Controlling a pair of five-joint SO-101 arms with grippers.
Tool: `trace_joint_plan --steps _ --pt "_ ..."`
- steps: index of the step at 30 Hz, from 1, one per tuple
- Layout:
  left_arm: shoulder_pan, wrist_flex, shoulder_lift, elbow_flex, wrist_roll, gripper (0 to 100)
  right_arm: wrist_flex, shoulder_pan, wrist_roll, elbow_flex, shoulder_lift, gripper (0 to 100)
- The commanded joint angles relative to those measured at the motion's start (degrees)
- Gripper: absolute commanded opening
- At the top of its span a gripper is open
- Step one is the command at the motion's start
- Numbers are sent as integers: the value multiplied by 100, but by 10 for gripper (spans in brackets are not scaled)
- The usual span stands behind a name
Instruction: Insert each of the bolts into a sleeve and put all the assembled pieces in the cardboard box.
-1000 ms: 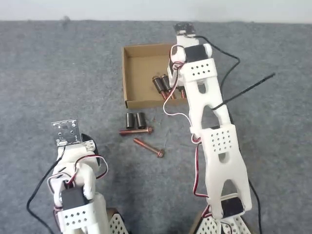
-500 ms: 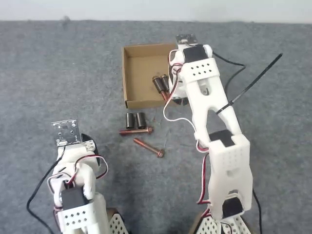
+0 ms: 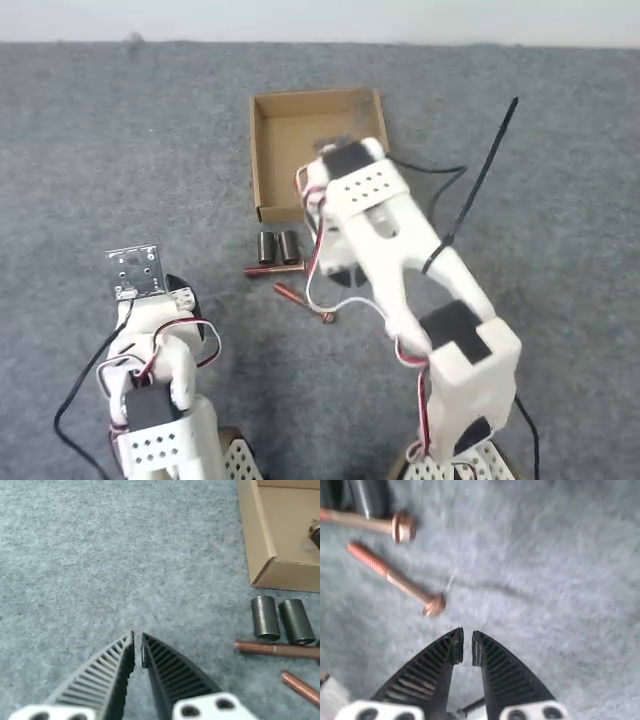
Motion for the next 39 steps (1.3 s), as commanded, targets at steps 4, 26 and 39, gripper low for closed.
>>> trace_joint_plan --steps 4,26,39 --pt "-9 -70 -9 -84 -35 22 -549 -444 -246 1275 -1138 6" --pt "-9 -62 -9 -84 -35 22 -2835 -1007 -202 2092 -1393 6" --pt "-18 158 -9 -84 -44 22 -2905 -1015 70 2136 -1385 143"
